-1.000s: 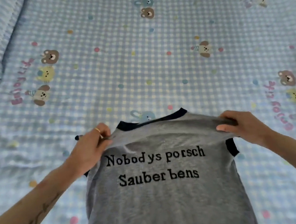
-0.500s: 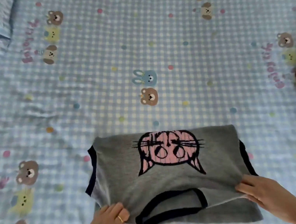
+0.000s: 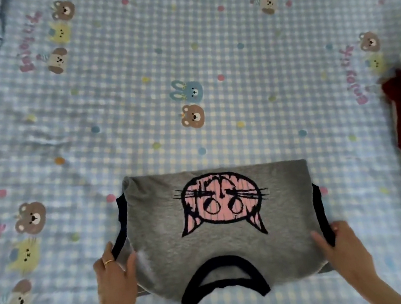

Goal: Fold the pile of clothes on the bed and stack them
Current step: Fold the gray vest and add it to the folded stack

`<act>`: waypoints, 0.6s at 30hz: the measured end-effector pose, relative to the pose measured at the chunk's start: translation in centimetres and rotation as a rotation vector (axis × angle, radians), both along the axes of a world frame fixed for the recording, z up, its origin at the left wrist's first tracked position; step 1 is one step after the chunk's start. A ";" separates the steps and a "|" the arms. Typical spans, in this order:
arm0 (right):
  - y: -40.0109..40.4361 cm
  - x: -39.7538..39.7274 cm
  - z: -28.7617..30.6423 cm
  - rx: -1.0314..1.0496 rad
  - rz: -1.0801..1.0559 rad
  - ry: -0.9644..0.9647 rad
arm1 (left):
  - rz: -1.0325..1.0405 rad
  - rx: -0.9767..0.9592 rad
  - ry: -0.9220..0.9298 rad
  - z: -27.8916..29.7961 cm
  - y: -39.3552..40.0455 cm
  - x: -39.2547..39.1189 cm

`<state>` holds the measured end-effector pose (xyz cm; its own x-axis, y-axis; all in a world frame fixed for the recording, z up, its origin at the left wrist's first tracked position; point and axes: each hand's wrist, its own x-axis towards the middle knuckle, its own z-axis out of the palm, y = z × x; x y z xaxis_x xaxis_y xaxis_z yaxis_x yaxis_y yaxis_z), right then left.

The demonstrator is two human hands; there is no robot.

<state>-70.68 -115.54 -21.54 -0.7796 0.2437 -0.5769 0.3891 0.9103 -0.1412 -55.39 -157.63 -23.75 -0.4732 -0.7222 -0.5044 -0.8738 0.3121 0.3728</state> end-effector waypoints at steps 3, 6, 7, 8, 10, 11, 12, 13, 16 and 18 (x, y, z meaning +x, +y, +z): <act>-0.7 1.0 -0.5 -0.038 -0.038 -0.063 | 0.072 0.024 -0.004 -0.7 -0.7 -0.5; -0.1 0.5 -0.6 0.082 -0.124 -0.028 | 0.217 0.011 -0.039 -0.8 -2.4 0.7; -0.3 0.1 -0.3 0.137 -0.128 0.015 | 0.255 0.030 -0.041 -0.8 -2.8 1.2; -1.2 -0.5 -0.1 0.166 -0.081 0.081 | 0.283 0.059 -0.035 -0.6 -3.1 1.6; -5.8 -1.8 0.6 0.109 0.148 0.238 | 0.304 0.120 -0.017 -0.3 -2.9 2.2; -9.2 -2.4 0.9 0.020 0.288 0.281 | 0.309 0.151 -0.012 -0.2 -2.6 2.4; -13.2 -3.1 1.0 -0.098 0.407 0.298 | 0.316 0.188 -0.016 -0.2 -2.1 2.5; -17.6 -3.8 0.9 -0.227 0.509 0.296 | 0.325 0.218 -0.022 -0.4 -1.8 2.7; -30.6 -6.0 -0.6 -0.484 0.812 0.197 | 0.387 0.286 -0.053 -0.9 -1.1 3.1; -37.2 -7.2 -1.9 -0.508 0.977 0.006 | 0.394 0.318 -0.080 -1.3 -0.9 3.1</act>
<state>-77.89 -152.72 -23.48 -0.5103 -0.7443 -0.4309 -0.4692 0.6608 -0.5857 -52.27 -158.53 -25.04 -0.1470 -0.6430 -0.7516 -0.9318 -0.1649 0.3233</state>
